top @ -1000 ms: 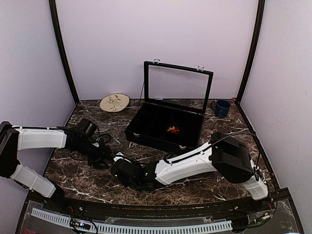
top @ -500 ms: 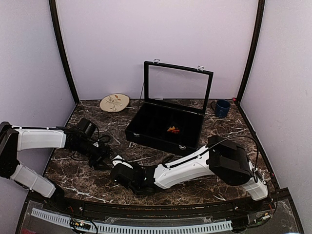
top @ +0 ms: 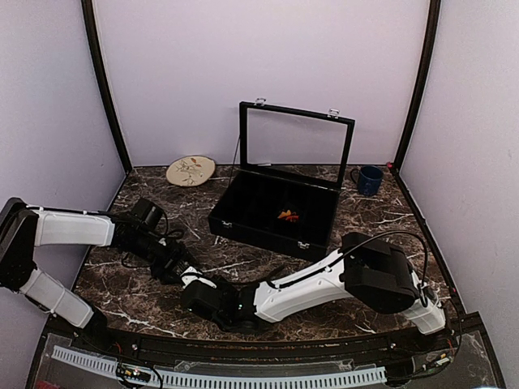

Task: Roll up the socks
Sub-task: Roll the sock at the center of the board, then pick up the sock from the center of the board, then place the sock in the storage box.

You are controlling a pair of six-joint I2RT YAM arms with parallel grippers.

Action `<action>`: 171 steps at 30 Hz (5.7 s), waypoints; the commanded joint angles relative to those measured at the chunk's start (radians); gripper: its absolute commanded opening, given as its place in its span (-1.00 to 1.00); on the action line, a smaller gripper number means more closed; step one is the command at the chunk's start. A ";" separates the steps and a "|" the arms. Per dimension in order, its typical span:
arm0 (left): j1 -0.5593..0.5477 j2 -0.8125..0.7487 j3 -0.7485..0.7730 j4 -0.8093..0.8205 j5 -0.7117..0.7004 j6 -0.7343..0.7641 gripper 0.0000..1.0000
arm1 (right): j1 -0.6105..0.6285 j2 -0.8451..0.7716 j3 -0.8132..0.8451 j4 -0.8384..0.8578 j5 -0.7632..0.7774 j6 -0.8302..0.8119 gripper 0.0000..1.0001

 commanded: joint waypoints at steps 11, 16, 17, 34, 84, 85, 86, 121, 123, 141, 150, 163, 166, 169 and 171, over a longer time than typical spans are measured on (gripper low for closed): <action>-0.027 0.067 -0.021 0.071 0.052 -0.071 0.25 | 0.018 0.050 -0.010 0.038 -0.005 -0.073 -1.00; -0.039 0.096 -0.019 0.098 0.062 -0.077 0.12 | 0.023 0.056 -0.010 0.047 0.004 -0.102 -1.00; -0.041 0.101 -0.019 0.100 0.062 -0.078 0.08 | 0.024 0.056 -0.011 0.049 0.003 -0.105 -1.00; -0.087 0.190 -0.029 0.168 0.078 -0.088 -0.70 | 0.035 0.071 -0.006 0.092 0.000 -0.178 -1.00; -0.174 0.179 -0.112 0.368 0.001 -0.086 -1.00 | -0.026 -0.060 0.045 -0.326 -0.041 0.300 0.05; -0.174 0.178 -0.108 0.360 0.000 -0.082 -1.00 | -0.033 -0.066 0.039 -0.322 -0.052 0.313 0.05; -0.174 0.176 -0.105 0.358 0.000 -0.080 -1.00 | -0.040 -0.072 0.033 -0.318 -0.061 0.326 0.06; -0.174 0.144 -0.118 0.359 -0.011 -0.095 -1.00 | -0.080 -0.314 -0.271 -0.066 -0.155 0.485 0.39; -0.174 0.145 -0.116 0.363 -0.014 -0.098 -1.00 | -0.080 -0.326 -0.285 -0.062 -0.165 0.489 0.40; -0.167 0.143 -0.025 0.309 -0.109 0.062 -1.00 | -0.080 -0.522 -0.433 -0.102 -0.071 0.562 0.42; -0.167 0.016 0.099 0.214 -0.220 0.225 -1.00 | -0.084 -0.695 -0.561 -0.186 0.054 0.646 0.42; -0.167 0.125 0.597 -0.034 -0.342 0.571 -1.00 | -0.151 -0.919 -0.639 -0.341 0.191 0.684 0.39; -0.168 0.226 0.733 -0.065 -0.345 0.597 -1.00 | -0.180 -0.926 -0.624 -0.388 0.211 0.668 0.39; -0.174 0.334 0.851 -0.108 -0.357 0.597 -1.00 | -0.209 -0.917 -0.607 -0.442 0.227 0.672 0.38; -0.174 0.418 0.932 -0.153 -0.366 0.585 -1.00 | -0.229 -0.911 -0.599 -0.472 0.232 0.678 0.38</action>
